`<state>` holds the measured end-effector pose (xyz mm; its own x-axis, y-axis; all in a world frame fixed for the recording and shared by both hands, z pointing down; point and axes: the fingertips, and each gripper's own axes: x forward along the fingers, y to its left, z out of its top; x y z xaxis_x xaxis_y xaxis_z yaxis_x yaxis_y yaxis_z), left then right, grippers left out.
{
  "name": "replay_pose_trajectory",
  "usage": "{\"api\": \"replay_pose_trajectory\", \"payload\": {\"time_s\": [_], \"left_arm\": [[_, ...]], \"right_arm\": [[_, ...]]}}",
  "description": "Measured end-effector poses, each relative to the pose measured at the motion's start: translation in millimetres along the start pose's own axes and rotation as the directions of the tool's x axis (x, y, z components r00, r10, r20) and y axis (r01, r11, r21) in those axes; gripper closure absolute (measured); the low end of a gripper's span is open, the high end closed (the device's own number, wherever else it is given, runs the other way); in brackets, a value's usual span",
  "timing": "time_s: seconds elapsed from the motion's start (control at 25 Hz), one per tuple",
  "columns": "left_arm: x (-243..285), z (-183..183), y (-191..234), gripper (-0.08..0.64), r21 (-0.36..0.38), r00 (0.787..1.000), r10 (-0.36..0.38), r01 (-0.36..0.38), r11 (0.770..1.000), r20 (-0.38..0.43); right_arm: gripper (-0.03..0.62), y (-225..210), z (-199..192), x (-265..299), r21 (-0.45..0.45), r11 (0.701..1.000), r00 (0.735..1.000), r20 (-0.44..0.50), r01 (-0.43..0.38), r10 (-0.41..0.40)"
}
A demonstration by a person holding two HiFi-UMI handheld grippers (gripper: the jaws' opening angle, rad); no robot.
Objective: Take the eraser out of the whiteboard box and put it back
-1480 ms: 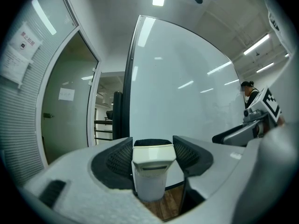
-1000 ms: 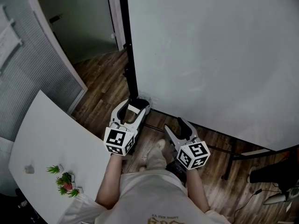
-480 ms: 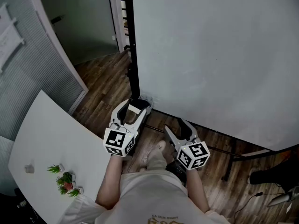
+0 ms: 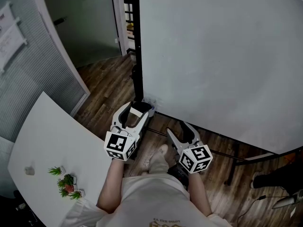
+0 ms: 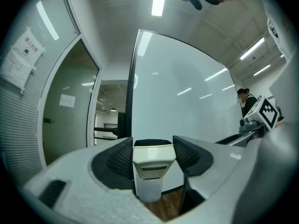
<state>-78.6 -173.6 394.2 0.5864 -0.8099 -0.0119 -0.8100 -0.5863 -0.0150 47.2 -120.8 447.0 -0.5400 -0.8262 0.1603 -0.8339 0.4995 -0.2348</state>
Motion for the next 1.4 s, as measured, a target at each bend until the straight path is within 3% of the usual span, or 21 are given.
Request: {"api": "replay_pose_trajectory", "payload": {"time_s": [1.4], "left_arm": [[9,-9,11,0.296,-0.022,1.000,-0.007,0.007,1.000,-0.022]], "right_arm": [[0.316,-6,-4,14,-0.001,1.000,1.000,-0.026,0.002,-0.002]]}}
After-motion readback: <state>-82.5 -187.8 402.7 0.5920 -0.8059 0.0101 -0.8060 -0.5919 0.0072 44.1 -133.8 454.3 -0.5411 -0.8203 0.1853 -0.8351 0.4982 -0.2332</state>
